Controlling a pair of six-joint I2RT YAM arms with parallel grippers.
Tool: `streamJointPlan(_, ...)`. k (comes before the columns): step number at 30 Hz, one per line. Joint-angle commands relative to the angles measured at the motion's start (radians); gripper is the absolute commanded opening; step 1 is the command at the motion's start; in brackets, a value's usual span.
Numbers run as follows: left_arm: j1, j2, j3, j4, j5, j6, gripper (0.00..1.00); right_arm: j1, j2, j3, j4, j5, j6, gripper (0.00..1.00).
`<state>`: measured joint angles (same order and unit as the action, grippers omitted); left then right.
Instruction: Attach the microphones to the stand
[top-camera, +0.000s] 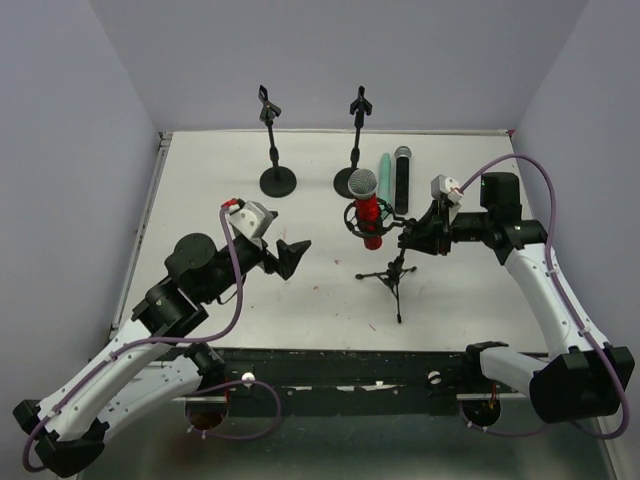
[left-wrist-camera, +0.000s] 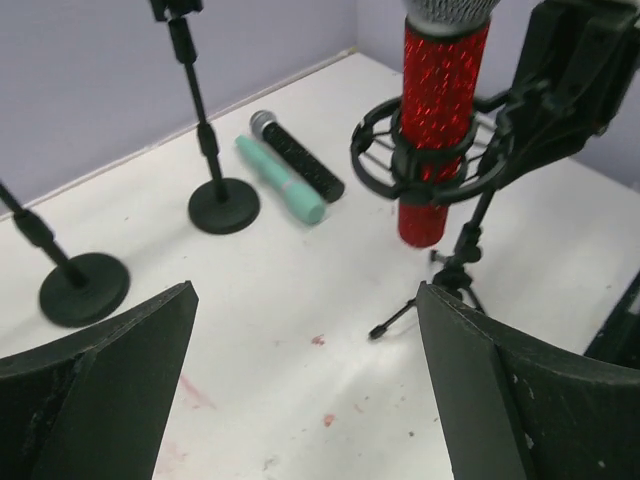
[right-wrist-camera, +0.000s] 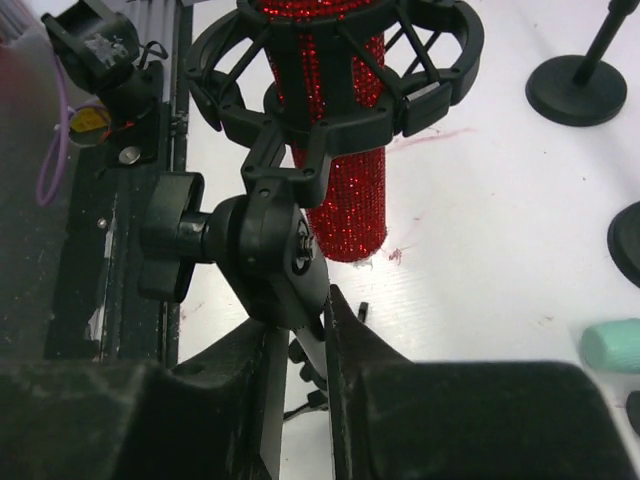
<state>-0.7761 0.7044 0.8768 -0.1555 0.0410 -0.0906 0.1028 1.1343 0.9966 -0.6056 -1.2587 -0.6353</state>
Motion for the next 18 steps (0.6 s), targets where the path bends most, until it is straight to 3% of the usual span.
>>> streamJointPlan(1,0.005,-0.100,-0.077,-0.095,-0.151,0.129,0.98,-0.003,-0.005,-0.013,-0.013,-0.041,0.031,0.16)
streamJointPlan(6,0.005,-0.158,-0.111,-0.075,-0.176,0.140,0.98,-0.018,-0.044,0.010,-0.016,0.033,0.048,0.01)
streamJointPlan(10,0.005,-0.167,-0.111,-0.079,-0.173,0.147,0.98,-0.095,-0.036,0.077,-0.022,0.064,0.060,0.01)
streamJointPlan(14,0.005,-0.174,-0.111,-0.082,-0.170,0.149,0.98,-0.247,-0.021,0.138,0.042,0.073,0.108,0.00)
streamJointPlan(18,0.005,-0.177,-0.113,-0.082,-0.165,0.147,0.98,-0.307,0.027,0.204,0.124,0.174,0.149,0.00)
